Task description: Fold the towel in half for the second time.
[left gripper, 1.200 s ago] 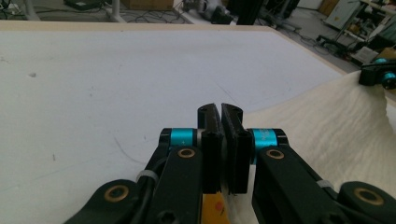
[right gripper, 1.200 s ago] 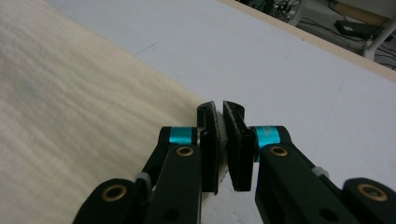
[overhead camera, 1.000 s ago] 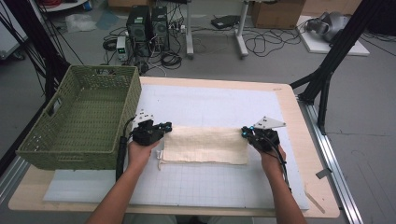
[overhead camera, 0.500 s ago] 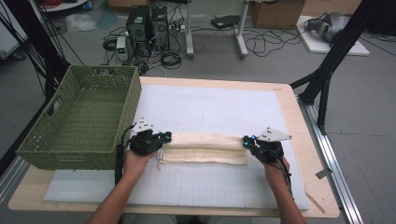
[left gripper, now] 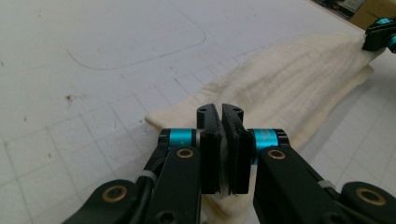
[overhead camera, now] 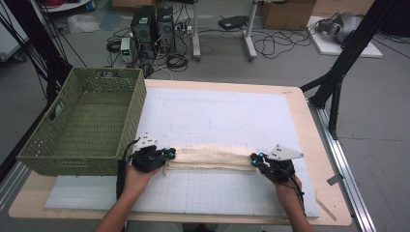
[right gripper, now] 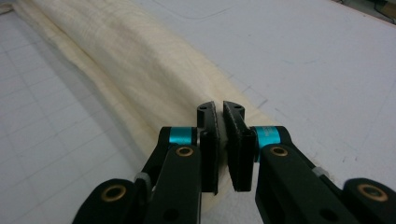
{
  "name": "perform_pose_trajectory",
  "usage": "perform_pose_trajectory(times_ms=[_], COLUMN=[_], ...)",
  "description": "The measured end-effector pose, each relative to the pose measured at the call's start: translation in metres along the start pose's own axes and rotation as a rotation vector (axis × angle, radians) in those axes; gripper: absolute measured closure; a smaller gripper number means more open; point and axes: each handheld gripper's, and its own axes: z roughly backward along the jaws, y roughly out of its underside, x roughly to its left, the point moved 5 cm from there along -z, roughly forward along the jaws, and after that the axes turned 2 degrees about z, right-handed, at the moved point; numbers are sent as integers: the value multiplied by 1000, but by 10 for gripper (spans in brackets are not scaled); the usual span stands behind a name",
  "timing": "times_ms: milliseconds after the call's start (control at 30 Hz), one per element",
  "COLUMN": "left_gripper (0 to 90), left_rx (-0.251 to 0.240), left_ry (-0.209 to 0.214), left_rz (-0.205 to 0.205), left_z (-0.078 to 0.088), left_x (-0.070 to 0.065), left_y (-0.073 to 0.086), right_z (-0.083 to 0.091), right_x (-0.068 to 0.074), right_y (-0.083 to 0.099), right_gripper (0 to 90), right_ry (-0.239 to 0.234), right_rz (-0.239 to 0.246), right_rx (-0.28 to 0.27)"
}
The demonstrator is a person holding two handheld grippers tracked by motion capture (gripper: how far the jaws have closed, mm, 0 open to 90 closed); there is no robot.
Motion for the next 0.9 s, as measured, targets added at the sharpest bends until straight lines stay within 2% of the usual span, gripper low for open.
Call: perform_pose_trajectory(times_ms=[233,333,400,467,533,567,600,667,733,800,833,900], left_gripper=[819,660,563,544,551,578,612,651,694,723,724,725], left_rx=[36,37,-20,-76,-95,-99,-100,-83,-23,38,61,90], left_ry=[-11,-52,-64,-52,-12,21,34,37,15,-7,-18,-33], left_rz=[12,1,13,19,31,49,55,64,55,29,20,6], left_z=[-1,1,6,10,8,5,3,-4,-14,-21,-23,-26], left_x=[-2,0,0,-3,-7,-9,-11,-12,-12,-13,-13,-14], left_y=[7,0,-13,-26,-33,-36,-36,-35,-26,-16,-12,-4], right_z=[0,-3,-2,-2,-3,-3,-4,-4,-4,-3,-2,-1], right_x=[6,8,8,7,7,8,8,8,8,8,8,6], right_y=[8,12,12,12,13,13,13,13,13,13,13,10], right_gripper=[847,841,839,836,832,831,827,826,819,799,776,657], right_ry=[-23,-29,-30,-32,-32,-34,-34,-36,-37,-39,-40,-41], right_rz=[-10,0,-1,-3,0,-4,-5,-7,-7,-10,-15,-37], right_rx=[49,77,77,82,82,86,85,87,89,89,90,72])
